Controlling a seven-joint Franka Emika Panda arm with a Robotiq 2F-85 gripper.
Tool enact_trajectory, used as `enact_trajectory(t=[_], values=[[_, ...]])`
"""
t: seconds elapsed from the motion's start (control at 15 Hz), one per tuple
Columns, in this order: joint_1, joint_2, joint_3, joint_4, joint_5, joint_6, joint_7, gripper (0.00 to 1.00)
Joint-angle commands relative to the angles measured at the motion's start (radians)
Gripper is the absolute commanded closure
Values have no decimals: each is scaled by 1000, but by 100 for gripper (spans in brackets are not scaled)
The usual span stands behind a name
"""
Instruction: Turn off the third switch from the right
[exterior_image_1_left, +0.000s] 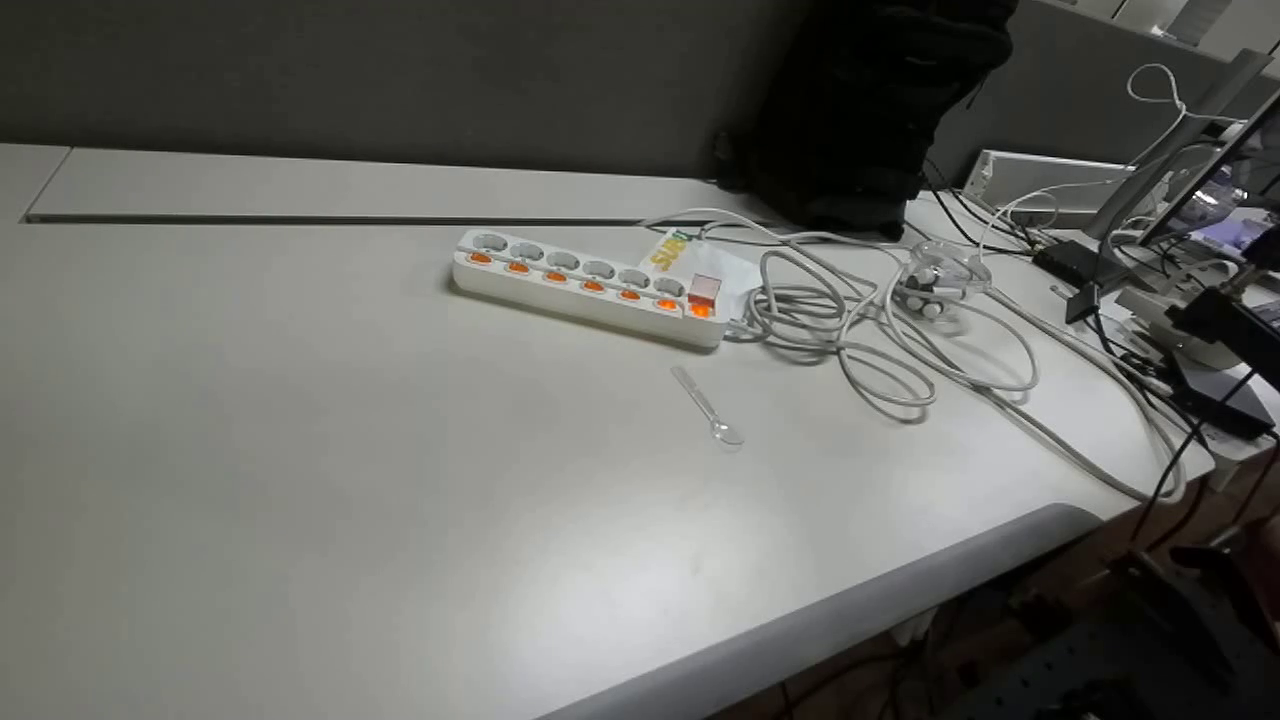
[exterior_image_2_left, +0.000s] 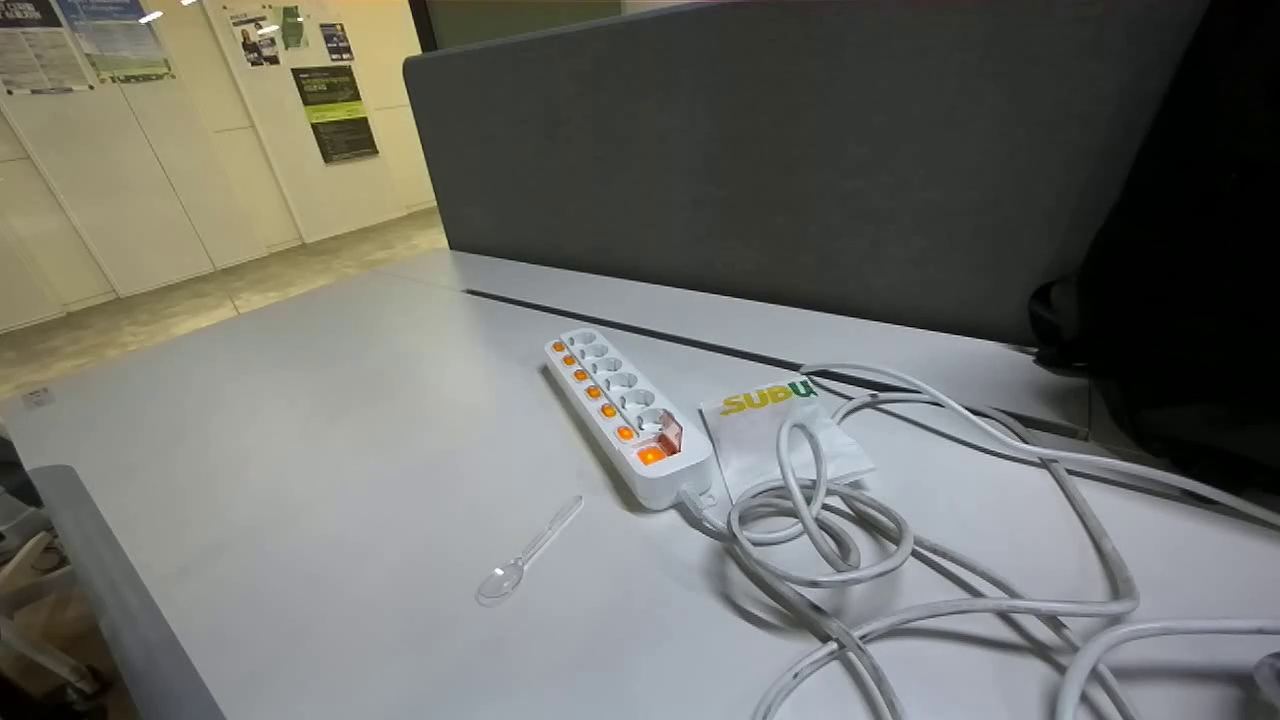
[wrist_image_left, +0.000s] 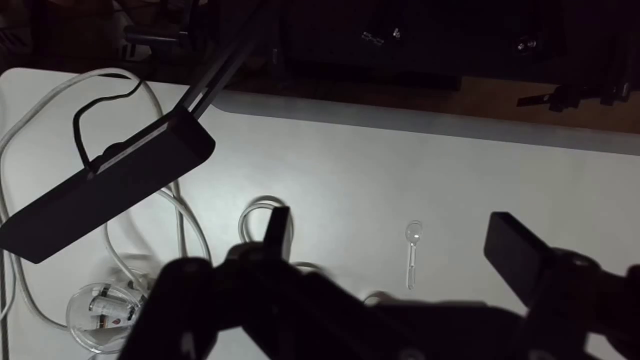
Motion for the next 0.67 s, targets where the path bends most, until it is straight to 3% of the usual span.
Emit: enact_trajectory(t=[0.0, 0.27, 0.6], values=[[4, 0, -3, 2, -1, -2, 2, 0], [5, 46, 12, -5, -5, 93, 53, 0], [12, 178, 60, -53, 15, 452, 176, 0]])
